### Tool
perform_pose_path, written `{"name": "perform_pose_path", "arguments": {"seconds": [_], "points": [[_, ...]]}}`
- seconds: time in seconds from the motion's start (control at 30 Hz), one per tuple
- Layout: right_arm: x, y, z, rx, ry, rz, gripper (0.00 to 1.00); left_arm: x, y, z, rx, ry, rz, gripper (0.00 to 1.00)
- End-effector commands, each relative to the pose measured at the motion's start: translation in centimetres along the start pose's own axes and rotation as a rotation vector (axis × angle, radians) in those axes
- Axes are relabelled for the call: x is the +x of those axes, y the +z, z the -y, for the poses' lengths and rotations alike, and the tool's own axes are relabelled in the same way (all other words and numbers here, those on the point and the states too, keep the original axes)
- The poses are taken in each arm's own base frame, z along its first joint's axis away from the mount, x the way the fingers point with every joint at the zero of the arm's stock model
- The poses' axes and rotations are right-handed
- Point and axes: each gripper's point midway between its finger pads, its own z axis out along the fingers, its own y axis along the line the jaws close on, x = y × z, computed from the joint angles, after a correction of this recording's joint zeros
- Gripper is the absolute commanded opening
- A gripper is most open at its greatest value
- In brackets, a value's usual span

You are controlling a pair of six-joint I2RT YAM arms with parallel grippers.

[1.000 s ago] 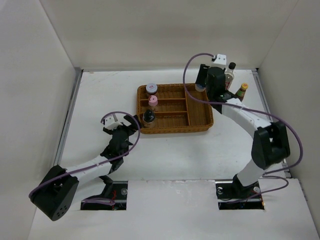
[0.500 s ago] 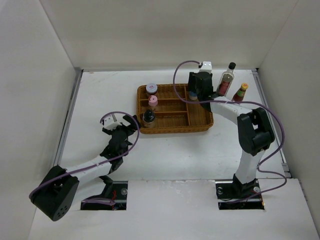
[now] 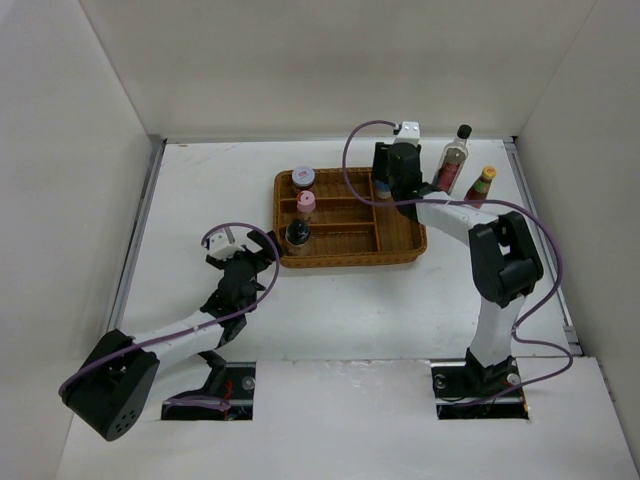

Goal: Organize the condiment bottles

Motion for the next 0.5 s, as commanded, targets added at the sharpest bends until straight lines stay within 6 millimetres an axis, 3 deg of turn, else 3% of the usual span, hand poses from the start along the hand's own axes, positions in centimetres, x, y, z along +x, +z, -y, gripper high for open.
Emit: {"name": "perform_pose_path", "arguments": {"seconds": [0.0, 0.2, 0.47], "points": [[-6.5, -0.2, -0.9, 0.001, 0.063, 0.181, 0.59, -0.8, 0.2, 1.1, 0.034, -0.044, 0.028, 1.00], [-6.1, -0.9, -0.9, -0.018, 0.061, 0.164, 0.81, -0.8, 0.2, 1.2, 0.039, -0.046, 0.024, 1.00], [-11.7, -6.0, -0.2, -0.073, 0.093, 0.238, 0.90, -1.0, 0.1, 1.1, 0.041, -0.052, 0.030, 1.00]]}}
